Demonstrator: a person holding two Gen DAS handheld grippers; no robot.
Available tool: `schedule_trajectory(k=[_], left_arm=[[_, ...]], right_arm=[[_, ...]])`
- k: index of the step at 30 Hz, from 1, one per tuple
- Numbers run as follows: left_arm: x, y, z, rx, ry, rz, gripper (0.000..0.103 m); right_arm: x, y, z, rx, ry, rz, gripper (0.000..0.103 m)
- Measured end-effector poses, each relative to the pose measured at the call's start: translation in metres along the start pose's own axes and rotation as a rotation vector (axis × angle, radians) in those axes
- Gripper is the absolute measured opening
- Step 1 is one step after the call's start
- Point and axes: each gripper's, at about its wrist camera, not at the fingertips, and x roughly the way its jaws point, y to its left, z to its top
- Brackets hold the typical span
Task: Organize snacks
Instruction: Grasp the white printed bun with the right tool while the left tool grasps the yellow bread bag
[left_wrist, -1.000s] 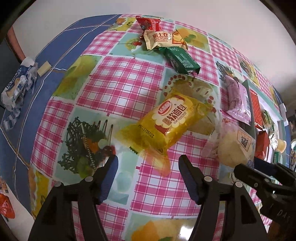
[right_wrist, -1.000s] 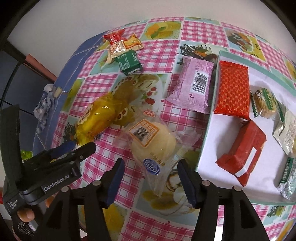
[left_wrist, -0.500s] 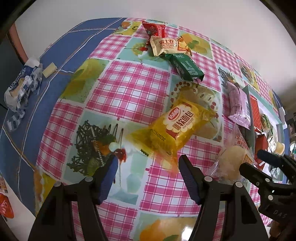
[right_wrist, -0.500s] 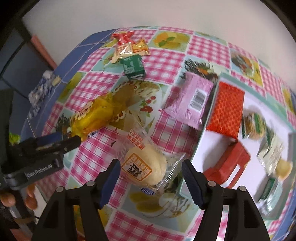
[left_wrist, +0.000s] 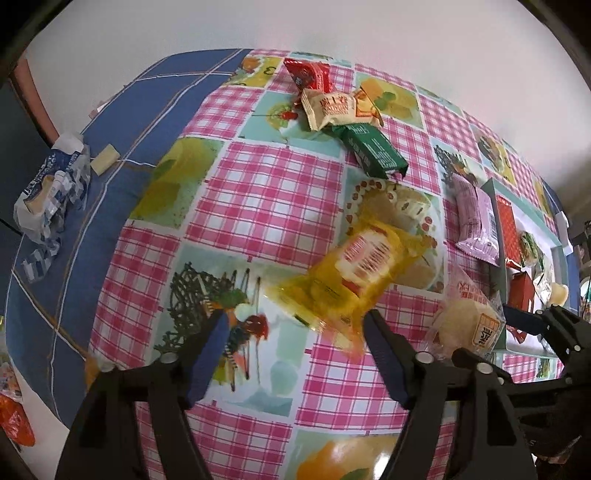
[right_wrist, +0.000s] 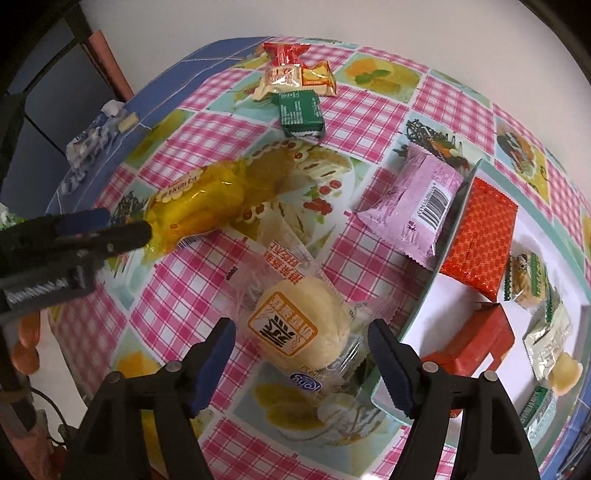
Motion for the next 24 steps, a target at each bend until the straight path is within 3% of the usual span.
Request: schedule_trajectory(k=[7,21,24], left_arm=[[0.001,-0.006,0.010,0.042,-0.010,-0.002,0.078],[0.041,-0.033,0.032,0.124,0.030,0.017,0.077],[0.044,-0.038,0.033,0.131,0.028,0.015,0.069]], right_arm=[[0.006,0.000,0.006,-0.005,-0.011,-0.021,0.080],[0.018,-0.003,0.025,-0.005,-0.042,-0.063,0.082],[0.026,-0.001,0.033,-0.018,-0.031,-0.092,0.082]])
